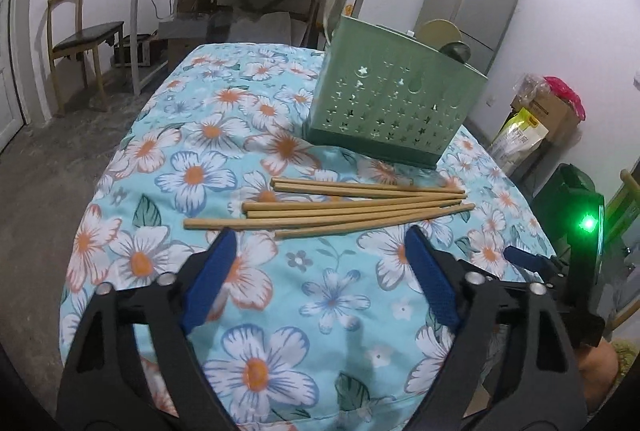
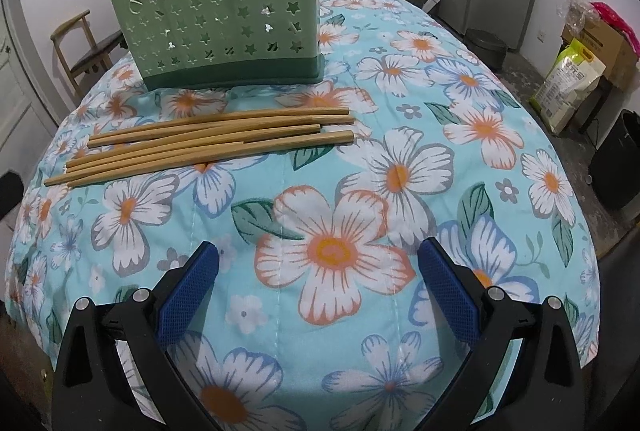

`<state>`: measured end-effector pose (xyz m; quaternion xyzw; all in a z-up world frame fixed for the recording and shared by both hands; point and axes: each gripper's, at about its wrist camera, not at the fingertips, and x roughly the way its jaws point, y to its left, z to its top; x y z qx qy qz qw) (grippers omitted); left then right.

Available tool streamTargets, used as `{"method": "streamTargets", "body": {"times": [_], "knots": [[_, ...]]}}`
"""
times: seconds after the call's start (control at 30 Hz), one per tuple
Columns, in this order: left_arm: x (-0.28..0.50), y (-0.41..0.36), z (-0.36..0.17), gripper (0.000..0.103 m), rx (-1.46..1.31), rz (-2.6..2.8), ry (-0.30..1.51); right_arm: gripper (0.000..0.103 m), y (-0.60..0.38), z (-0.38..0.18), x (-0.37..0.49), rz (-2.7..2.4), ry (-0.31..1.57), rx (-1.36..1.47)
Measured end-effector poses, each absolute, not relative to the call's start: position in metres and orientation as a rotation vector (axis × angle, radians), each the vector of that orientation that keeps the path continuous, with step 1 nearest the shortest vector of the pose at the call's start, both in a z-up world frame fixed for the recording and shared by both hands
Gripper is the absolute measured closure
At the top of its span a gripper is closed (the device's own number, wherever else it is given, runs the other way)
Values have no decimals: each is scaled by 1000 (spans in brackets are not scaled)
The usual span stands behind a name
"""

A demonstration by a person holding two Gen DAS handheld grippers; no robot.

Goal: Organize utensils
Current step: 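Roll the left tool, close it on the bamboo chopsticks and lift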

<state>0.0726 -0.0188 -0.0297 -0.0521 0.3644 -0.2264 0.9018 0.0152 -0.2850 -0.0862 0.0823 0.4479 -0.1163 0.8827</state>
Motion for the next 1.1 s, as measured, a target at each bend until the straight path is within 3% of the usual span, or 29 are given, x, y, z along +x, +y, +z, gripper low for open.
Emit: {"method": "streamTargets", "body": {"times": [0.17, 0.37, 0.47, 1.03, 1.1], "knots": [[91, 5, -38, 46, -265, -472, 829, 6, -285, -86, 14, -236, 929, 168], [124, 55, -72, 60, -700, -444, 969, 6, -285, -86, 14, -239, 929, 168], [135, 73, -93, 73, -885, -389, 1015, 6, -285, -86, 14, -237, 930, 168], [142, 68, -117, 74, -1257, -277, 1024, 6, -286, -85, 14, -246, 925, 171], [143, 67, -119, 79, -1269, -259, 1021, 6, -285, -85, 14, -248, 924, 173]]}}
